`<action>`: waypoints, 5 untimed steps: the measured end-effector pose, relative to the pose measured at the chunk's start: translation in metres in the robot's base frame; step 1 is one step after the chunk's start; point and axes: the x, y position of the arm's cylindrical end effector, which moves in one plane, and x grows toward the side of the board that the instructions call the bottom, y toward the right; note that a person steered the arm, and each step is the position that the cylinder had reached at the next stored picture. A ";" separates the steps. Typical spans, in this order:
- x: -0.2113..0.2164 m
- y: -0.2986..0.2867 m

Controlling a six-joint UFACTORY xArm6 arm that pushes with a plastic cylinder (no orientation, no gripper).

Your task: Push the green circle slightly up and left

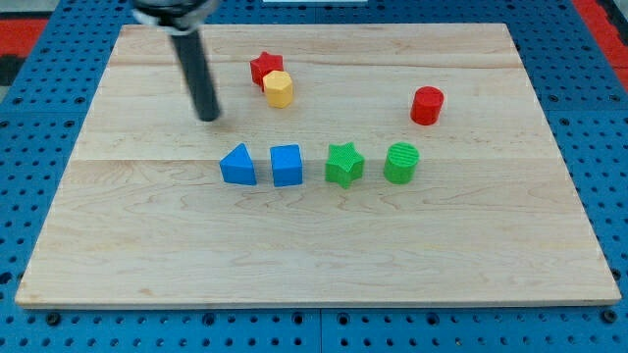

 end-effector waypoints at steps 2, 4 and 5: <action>0.029 0.165; 0.041 0.275; 0.004 0.306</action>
